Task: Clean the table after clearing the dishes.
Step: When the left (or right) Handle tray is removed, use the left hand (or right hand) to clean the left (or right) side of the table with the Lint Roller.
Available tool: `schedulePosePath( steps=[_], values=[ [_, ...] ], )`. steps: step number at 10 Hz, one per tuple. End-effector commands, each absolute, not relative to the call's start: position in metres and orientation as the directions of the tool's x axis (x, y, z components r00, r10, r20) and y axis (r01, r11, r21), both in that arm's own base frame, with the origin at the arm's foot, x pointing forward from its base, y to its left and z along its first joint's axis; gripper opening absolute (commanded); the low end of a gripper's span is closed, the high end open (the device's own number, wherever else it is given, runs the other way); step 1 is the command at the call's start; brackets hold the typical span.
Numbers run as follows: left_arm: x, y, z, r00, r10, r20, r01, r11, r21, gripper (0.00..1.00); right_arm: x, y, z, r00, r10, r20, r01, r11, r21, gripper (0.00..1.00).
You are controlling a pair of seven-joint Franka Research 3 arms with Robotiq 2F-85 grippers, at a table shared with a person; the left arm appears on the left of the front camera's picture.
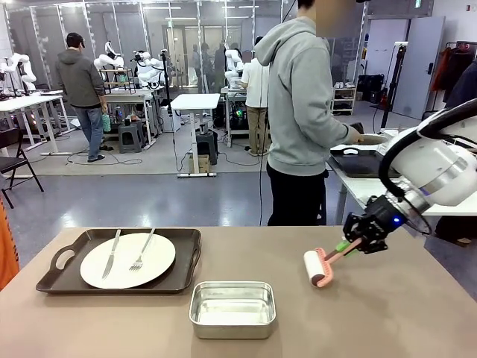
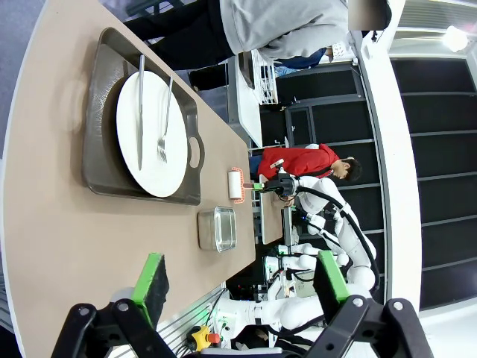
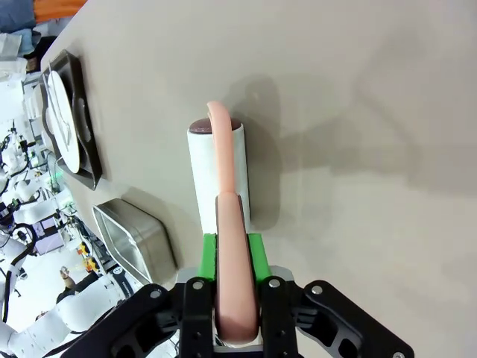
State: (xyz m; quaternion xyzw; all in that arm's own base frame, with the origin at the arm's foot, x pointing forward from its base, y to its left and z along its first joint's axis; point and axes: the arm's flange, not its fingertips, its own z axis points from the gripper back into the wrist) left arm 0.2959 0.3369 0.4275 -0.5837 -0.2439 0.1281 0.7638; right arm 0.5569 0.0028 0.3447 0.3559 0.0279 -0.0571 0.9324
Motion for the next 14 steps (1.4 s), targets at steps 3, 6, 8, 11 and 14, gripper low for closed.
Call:
schedulePosePath(
  steps=[3, 6, 8, 11, 14],
  values=[
    [0.294, 0.338, 0.428, 0.848, 0.476, 0.233, 0.102, 0.285, -0.953, 1.0, 0.53, -0.097, 0.332, 0.984, -0.16, -0.074, 0.177, 0.901, 0.397, 0.2],
    [0.294, 0.338, 0.428, 0.848, 0.476, 0.233, 0.102, 0.285, -0.953, 1.0, 0.518, -0.147, 0.35, 0.965, -0.246, -0.093, 0.263, 0.91, 0.32, 0.2],
    [0.294, 0.338, 0.428, 0.848, 0.476, 0.233, 0.102, 0.285, -0.953, 1.0, 0.514, -0.165, 0.365, 0.951, -0.294, -0.094, 0.309, 0.909, 0.279, 0.2],
    [0.294, 0.338, 0.428, 0.848, 0.476, 0.233, 0.102, 0.285, -0.953, 1.0, 0.509, -0.165, 0.39, 0.949, -0.299, -0.098, 0.314, 0.916, 0.249, 0.2],
    [0.294, 0.338, 0.428, 0.848, 0.476, 0.233, 0.102, 0.285, -0.953, 1.0, 0.484, -0.149, 0.458, 0.962, -0.271, 0.017, 0.261, 0.941, 0.215, 0.2]
  ],
)
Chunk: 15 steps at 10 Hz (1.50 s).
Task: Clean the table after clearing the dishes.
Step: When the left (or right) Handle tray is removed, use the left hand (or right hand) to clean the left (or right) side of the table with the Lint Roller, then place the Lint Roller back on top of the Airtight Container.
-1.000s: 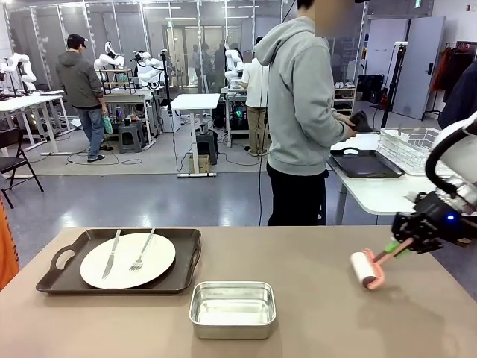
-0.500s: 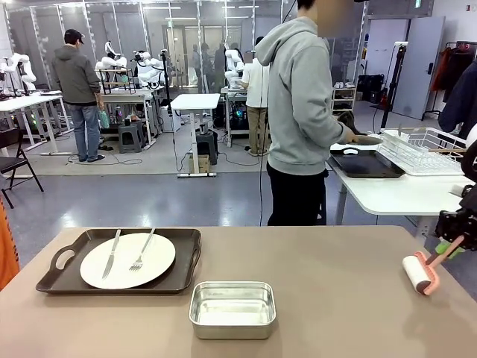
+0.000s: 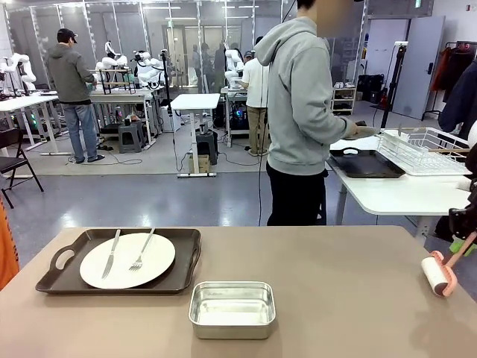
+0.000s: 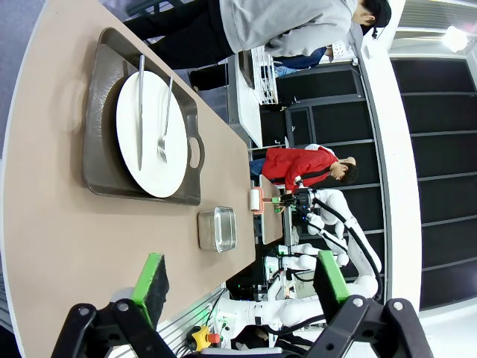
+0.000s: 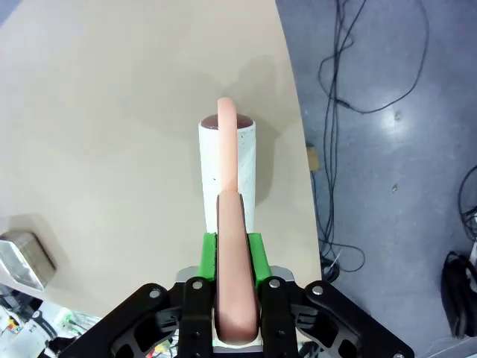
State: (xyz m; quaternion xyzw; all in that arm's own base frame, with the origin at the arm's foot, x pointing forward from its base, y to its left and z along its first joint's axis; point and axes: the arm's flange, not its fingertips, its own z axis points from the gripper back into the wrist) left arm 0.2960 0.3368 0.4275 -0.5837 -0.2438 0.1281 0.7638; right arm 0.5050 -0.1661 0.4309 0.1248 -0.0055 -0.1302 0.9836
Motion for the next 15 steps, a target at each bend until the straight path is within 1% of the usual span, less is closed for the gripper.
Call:
schedulePosePath(
  steps=[1, 3, 4, 5, 15],
  values=[
    [0.294, 0.338, 0.428, 0.848, 0.476, 0.233, 0.102, 0.285, -0.953, 1.0, 0.476, -0.143, 0.478, 0.962, -0.268, 0.048, 0.255, 0.948, 0.193, 0.2],
    [0.294, 0.338, 0.428, 0.848, 0.476, 0.233, 0.102, 0.285, -0.953, 1.0, 0.472, -0.132, 0.495, 0.961, -0.268, 0.062, 0.257, 0.955, 0.147, 0.2],
    [0.294, 0.338, 0.428, 0.848, 0.476, 0.233, 0.102, 0.285, -0.953, 1.0, 0.477, -0.127, 0.494, 0.968, -0.247, 0.043, 0.237, 0.956, 0.17, 0.2],
    [0.294, 0.338, 0.428, 0.848, 0.476, 0.233, 0.102, 0.285, -0.953, 1.0, 0.476, -0.146, 0.501, 0.969, -0.237, 0.07, 0.221, 0.957, 0.186, 0.2],
    [0.294, 0.338, 0.428, 0.848, 0.476, 0.233, 0.102, 0.285, -0.953, 1.0, 0.476, -0.146, 0.501, 0.969, -0.237, 0.07, 0.221, 0.957, 0.186, 0.2]
  ],
)
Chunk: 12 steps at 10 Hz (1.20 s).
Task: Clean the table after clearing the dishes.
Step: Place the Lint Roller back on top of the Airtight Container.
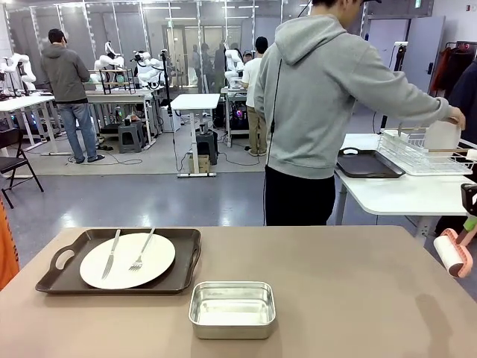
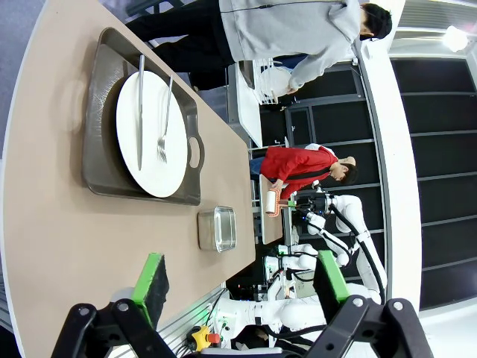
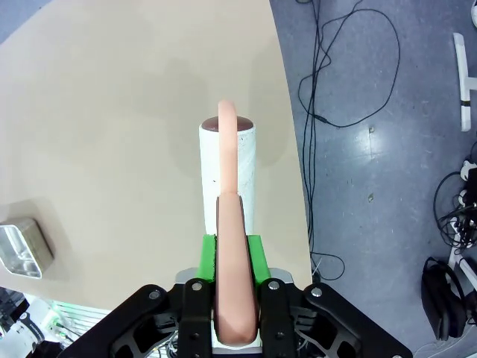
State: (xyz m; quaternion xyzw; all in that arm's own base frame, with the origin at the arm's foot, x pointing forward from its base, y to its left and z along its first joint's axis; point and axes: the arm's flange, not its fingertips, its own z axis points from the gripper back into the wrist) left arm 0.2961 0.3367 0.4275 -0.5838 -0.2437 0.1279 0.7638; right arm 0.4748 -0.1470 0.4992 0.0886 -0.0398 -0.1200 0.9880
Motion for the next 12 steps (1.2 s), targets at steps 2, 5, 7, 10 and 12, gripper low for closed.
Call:
schedulePosePath(
  steps=[2, 5, 7, 10, 12],
  values=[
    [0.294, 0.338, 0.428, 0.848, 0.476, 0.233, 0.102, 0.285, -0.953, 1.0, 0.476, -0.146, 0.501, 0.969, -0.237, 0.07, 0.221, 0.957, 0.186, 0.2],
    [0.294, 0.338, 0.428, 0.848, 0.476, 0.233, 0.102, 0.285, -0.953, 1.0, 0.476, -0.146, 0.501, 0.969, -0.237, 0.07, 0.221, 0.957, 0.186, 0.2],
    [0.294, 0.338, 0.428, 0.848, 0.476, 0.233, 0.102, 0.285, -0.953, 1.0, 0.476, -0.146, 0.501, 0.969, -0.237, 0.07, 0.221, 0.957, 0.186, 0.2],
    [0.294, 0.338, 0.428, 0.848, 0.476, 0.233, 0.102, 0.285, -0.953, 1.0, 0.488, -0.071, 0.526, 0.979, 0.059, 0.196, -0.073, 0.995, 0.064, 0.2],
    [0.294, 0.338, 0.428, 0.848, 0.476, 0.233, 0.102, 0.285, -0.953, 1.0, 0.485, 0.004, 0.561, 0.917, 0.308, 0.254, -0.336, 0.939, 0.077, 0.2]
  ],
)
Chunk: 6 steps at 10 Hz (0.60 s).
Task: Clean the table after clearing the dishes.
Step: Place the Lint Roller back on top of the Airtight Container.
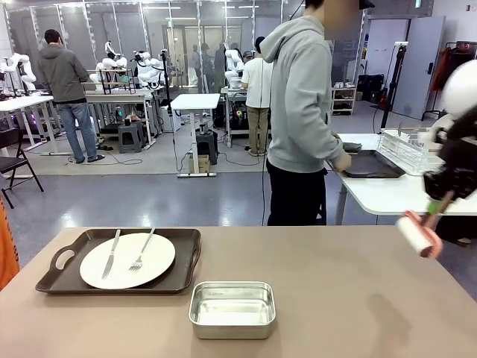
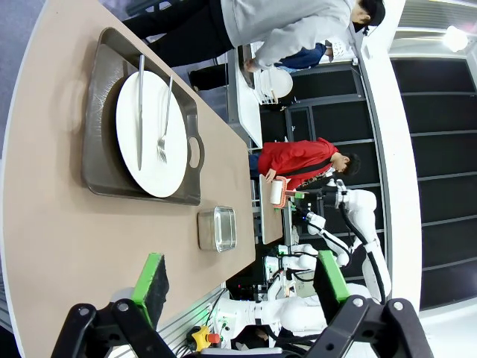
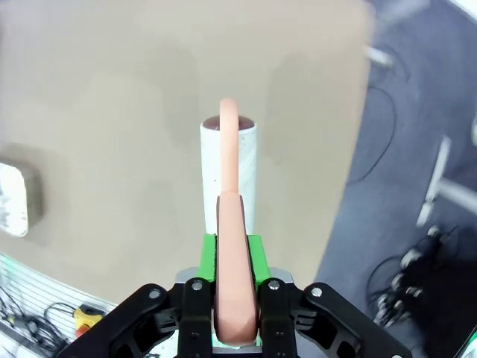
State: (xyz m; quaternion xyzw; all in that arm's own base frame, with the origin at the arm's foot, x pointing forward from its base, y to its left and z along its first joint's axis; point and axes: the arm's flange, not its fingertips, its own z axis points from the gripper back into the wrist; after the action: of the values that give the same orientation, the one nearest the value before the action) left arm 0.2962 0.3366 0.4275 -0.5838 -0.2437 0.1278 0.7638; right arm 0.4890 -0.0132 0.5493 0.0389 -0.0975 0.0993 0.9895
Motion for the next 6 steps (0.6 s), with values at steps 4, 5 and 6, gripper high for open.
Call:
schedulePosePath(
  steps=[4, 5, 6],
  values=[
    [0.294, 0.338, 0.428, 0.848, 0.476, 0.233, 0.102, 0.285, -0.953, 1.0, 0.462, 0.18, 0.582, 0.638, 0.752, 0.165, -0.75, 0.656, -0.089, 0.2],
    [0.294, 0.338, 0.428, 0.848, 0.476, 0.233, 0.102, 0.285, -0.953, 1.0, 0.454, 0.23, 0.579, 0.532, 0.839, 0.118, -0.835, 0.542, -0.096, 0.2],
    [0.294, 0.338, 0.428, 0.848, 0.476, 0.233, 0.102, 0.285, -0.953, 1.0, 0.445, 0.27, 0.574, 0.462, 0.884, 0.074, -0.881, 0.467, -0.078, 0.2]
  ],
)
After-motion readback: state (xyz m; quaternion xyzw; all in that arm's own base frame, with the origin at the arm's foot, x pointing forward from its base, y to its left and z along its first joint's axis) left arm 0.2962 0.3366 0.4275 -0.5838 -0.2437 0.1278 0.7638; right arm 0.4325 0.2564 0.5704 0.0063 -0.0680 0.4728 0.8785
